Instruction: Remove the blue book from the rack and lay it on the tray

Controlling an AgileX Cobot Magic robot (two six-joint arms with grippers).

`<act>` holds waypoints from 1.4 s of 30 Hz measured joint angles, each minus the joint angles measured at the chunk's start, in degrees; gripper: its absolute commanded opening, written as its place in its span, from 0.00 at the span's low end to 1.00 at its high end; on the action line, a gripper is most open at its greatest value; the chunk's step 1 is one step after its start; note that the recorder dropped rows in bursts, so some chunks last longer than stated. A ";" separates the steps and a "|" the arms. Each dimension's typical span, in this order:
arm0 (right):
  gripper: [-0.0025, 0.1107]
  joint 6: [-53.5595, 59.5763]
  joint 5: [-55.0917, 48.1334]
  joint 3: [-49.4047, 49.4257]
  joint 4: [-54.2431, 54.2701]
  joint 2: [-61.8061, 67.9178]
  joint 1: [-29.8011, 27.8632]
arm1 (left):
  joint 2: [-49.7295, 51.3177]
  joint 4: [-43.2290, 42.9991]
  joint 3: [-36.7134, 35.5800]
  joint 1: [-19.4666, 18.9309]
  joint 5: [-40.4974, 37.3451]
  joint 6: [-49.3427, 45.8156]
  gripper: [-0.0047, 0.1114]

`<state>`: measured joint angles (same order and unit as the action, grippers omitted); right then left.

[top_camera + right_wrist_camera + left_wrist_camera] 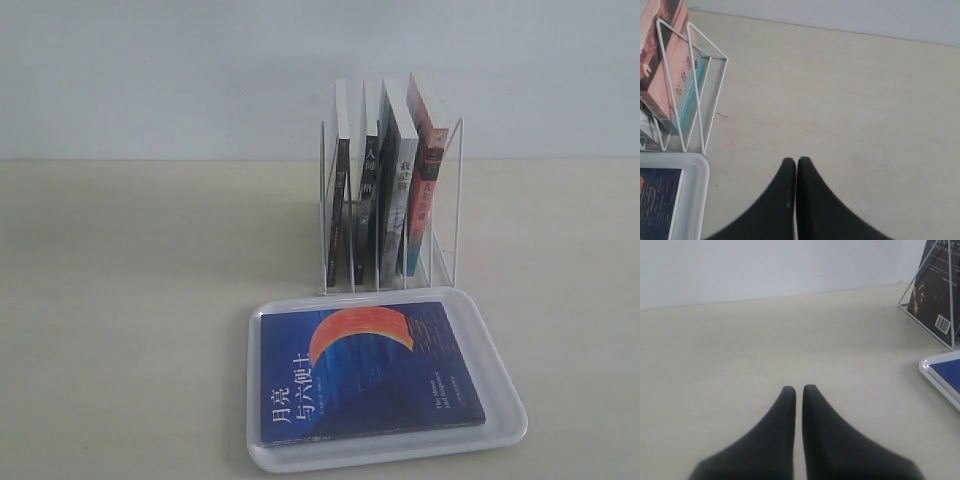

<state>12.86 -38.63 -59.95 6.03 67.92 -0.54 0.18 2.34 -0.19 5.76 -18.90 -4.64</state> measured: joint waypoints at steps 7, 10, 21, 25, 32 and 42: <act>0.02 0.00 0.00 0.00 0.19 0.00 0.00 | 0.00 0.00 0.00 0.00 0.00 0.00 0.08; 0.02 0.00 0.00 0.00 0.19 0.00 0.00 | 0.00 0.00 0.00 0.00 0.00 0.00 0.08; 0.02 0.00 0.42 0.09 -0.85 -2.53 0.00 | 0.00 0.00 0.00 0.00 0.00 0.00 0.08; 0.02 0.00 4.89 2.43 -0.94 -8.38 0.00 | 0.00 0.00 0.00 0.00 0.00 0.00 0.08; 0.02 -0.14 19.15 16.10 -0.94 -24.68 0.00 | 0.00 0.00 0.00 0.00 0.00 0.00 0.08; 0.02 -0.47 27.44 37.09 -0.94 -41.06 -1.04 | 0.00 0.00 0.00 0.00 0.00 0.00 0.08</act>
<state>12.38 -11.19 -22.86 5.09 26.86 -1.57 0.18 2.34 -0.19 5.76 -18.90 -4.64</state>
